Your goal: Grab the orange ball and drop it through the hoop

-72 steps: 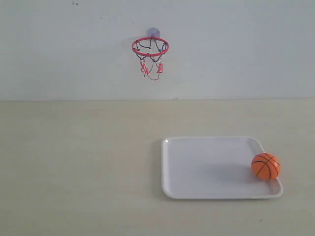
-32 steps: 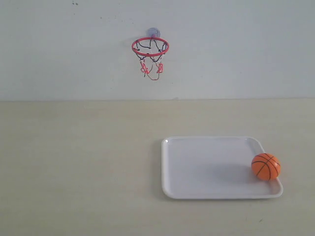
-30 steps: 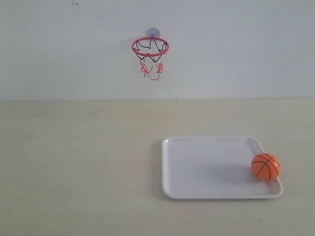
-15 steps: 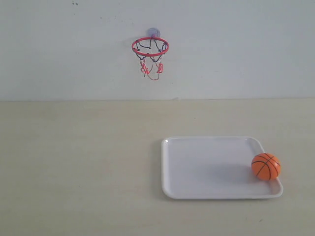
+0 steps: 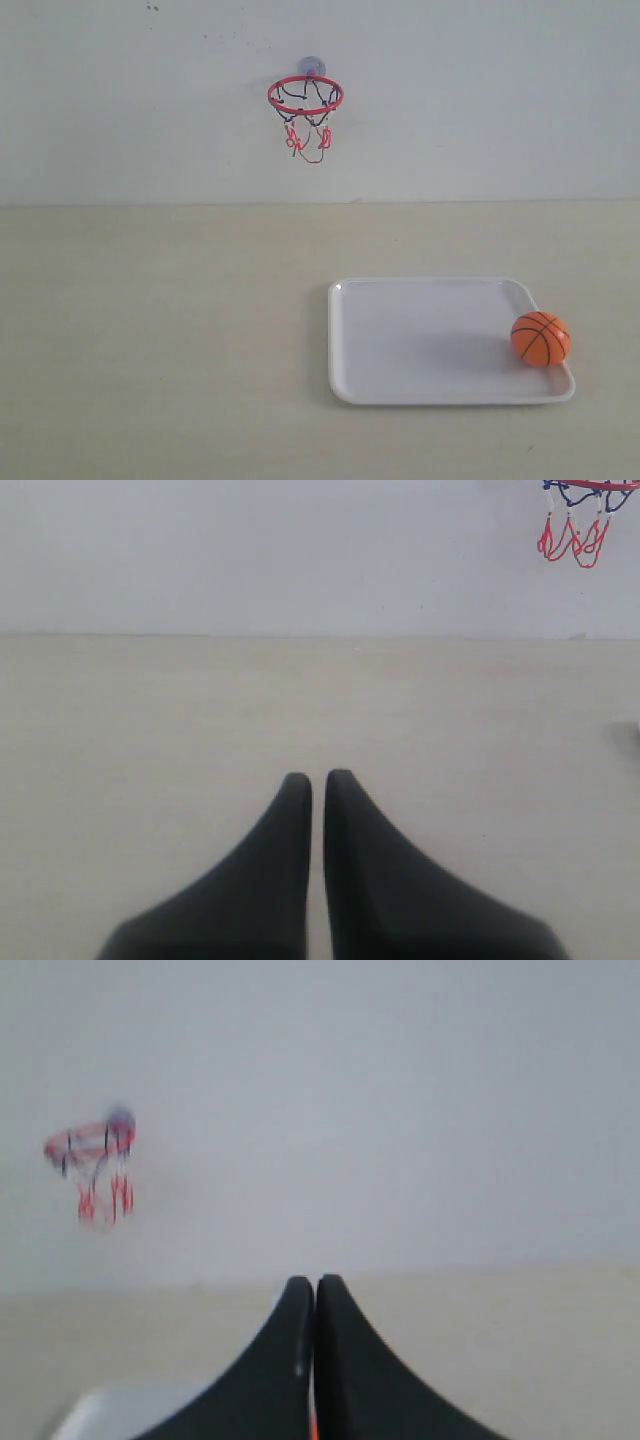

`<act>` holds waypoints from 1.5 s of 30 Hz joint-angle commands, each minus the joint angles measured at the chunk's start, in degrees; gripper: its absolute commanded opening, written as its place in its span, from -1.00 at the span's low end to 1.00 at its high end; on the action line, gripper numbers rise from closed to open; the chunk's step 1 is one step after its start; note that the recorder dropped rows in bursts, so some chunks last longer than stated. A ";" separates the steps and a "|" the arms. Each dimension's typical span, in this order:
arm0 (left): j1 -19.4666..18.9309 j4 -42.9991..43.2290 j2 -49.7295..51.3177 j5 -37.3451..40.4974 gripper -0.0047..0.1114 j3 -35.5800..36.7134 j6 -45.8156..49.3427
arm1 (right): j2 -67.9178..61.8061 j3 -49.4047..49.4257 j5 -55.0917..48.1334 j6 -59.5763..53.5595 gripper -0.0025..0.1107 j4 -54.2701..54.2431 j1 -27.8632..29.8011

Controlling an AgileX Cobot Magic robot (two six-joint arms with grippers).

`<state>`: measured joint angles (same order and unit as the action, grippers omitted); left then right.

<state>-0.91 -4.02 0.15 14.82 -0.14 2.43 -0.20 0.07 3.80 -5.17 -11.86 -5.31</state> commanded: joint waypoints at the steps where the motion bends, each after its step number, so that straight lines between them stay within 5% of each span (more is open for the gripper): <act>1: -0.18 -0.53 -0.15 -0.23 -0.85 0.14 0.26 | 0.20 -0.07 27.56 4.09 -0.96 -1.51 0.19; 3: -0.18 -0.53 -0.15 -0.23 -0.85 0.14 0.26 | 0.20 -0.91 34.86 4.61 -0.96 -1.51 0.19; 6: -0.18 -0.53 -0.15 -0.23 -0.85 0.14 0.26 | 0.20 -7.05 31.65 0.80 -0.96 -1.51 0.19; 11: -0.18 -0.53 -0.15 -0.23 -0.85 0.14 0.26 | -9.09 -22.98 3.98 -11.05 -0.96 -1.39 0.19; 18: -0.18 -0.53 -0.15 -0.23 -0.85 0.14 0.26 | -34.17 -39.21 -30.32 -12.38 -0.96 -0.95 0.19; 22: -0.18 -0.53 -0.15 -0.23 -0.85 0.14 0.26 | -45.10 -41.39 -30.35 -12.38 -0.96 -1.37 0.19; 34: -0.18 -0.53 -0.15 -0.23 -0.85 0.14 0.26 | -65.10 -41.48 -9.16 -7.19 -0.96 -12.04 0.19; 42: -0.18 -0.53 -0.15 -0.23 -0.85 0.14 0.26 | -88.49 -68.59 -57.61 -7.65 -0.96 -6.91 0.19; 45: -0.18 -0.53 -0.15 -0.23 -0.85 0.14 0.26 | -94.78 -76.33 -64.99 -7.12 -0.96 -1.66 0.19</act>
<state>-0.91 -4.02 0.15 14.82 -0.14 2.43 -91.74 -72.14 -55.60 -13.10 -17.51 -5.27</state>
